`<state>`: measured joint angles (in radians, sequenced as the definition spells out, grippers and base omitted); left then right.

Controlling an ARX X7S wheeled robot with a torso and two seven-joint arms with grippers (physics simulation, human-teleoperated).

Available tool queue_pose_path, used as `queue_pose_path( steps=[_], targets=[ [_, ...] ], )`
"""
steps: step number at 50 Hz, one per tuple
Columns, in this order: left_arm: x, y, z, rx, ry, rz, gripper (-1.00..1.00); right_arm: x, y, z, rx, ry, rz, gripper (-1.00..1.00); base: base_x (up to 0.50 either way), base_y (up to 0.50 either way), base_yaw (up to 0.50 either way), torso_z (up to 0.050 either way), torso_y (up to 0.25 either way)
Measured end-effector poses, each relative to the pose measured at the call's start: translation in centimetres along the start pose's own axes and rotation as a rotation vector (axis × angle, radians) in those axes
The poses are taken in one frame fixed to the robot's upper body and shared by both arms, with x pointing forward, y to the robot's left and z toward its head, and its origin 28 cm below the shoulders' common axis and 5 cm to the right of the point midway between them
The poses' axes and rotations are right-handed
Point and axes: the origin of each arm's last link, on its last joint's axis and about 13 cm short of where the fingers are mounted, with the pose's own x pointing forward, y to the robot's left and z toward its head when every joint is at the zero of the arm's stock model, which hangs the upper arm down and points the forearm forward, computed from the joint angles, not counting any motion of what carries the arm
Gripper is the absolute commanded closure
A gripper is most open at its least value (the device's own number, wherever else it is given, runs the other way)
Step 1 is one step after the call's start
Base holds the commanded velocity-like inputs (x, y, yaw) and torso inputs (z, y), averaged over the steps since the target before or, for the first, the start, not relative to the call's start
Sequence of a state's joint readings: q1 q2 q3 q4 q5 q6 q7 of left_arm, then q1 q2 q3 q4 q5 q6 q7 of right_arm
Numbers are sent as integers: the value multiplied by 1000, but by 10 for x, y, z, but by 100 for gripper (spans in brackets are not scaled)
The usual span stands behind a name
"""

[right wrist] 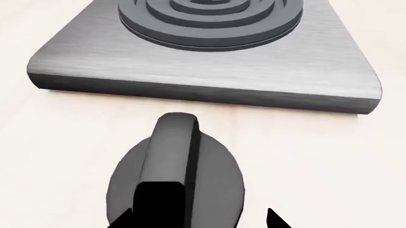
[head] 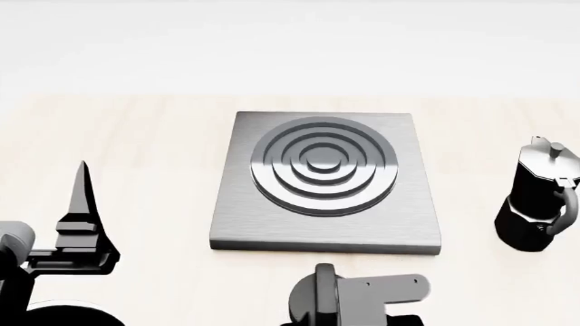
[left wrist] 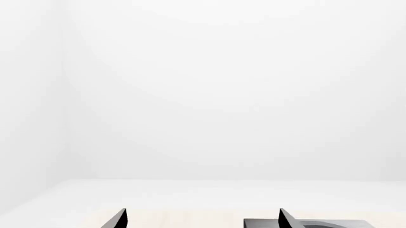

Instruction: Turn on the stove.

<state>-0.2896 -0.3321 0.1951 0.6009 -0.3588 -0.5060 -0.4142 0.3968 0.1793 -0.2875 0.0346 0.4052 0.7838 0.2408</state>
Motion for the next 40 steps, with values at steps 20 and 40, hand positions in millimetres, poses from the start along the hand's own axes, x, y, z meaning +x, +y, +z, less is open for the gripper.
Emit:
queue_pose_path(
  steps=[20,40],
  targets=[
    [0,0,0,-1,0,0,-100,-7,-12,-3,10,-1,-77,-100,0,0,0,0,0],
    [0,0,0,0,1,0,-100,-13,-31,-4,0,-16,-217,-100,0,0,0,0,0]
  ],
)
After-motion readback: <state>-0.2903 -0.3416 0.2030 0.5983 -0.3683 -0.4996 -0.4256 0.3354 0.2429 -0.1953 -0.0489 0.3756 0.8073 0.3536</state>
